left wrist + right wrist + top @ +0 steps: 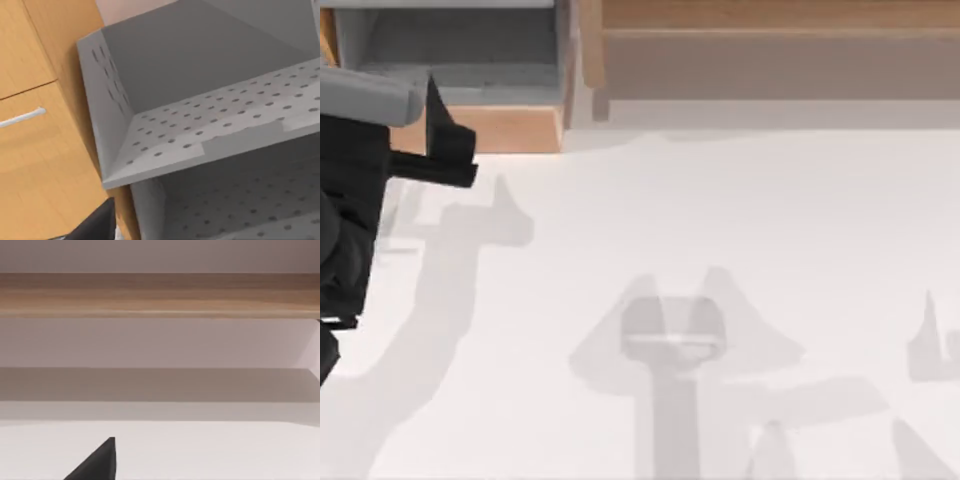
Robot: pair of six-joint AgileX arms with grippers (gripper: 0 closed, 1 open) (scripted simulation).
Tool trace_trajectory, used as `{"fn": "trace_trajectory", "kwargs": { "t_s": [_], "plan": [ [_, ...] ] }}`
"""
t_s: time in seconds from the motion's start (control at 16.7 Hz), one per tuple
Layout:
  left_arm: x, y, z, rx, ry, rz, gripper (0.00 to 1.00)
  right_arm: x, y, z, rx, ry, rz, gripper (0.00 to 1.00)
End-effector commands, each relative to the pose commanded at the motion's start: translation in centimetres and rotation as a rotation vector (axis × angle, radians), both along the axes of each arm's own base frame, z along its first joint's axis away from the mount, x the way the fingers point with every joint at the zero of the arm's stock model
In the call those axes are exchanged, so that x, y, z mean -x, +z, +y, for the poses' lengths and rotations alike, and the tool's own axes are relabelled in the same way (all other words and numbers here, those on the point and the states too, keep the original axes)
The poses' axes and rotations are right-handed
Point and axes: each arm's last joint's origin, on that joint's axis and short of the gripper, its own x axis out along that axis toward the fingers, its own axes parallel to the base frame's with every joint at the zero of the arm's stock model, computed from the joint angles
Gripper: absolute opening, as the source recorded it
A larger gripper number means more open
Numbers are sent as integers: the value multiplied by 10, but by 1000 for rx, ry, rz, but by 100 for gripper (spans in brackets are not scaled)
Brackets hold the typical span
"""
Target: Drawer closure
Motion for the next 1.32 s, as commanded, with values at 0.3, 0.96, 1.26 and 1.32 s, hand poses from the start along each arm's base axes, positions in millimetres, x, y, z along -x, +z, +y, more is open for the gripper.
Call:
{"fn": "trace_trajectory", "kwargs": {
  "t_s": [0.3,0.96,1.26,1.32],
  "plan": [
    [-10,-24,90,-379,96,-22,100,0,0,0,0,0,0,100],
    [13,-92,232,-1135,56,61,100,0,0,0,0,0,0,100],
    [10,-113,248,-1229,-21,51,100,0,0,0,0,0,0,100],
    [10,-113,248,-1229,-21,51,100,0,0,0,0,0,0,100]
  ]
}}
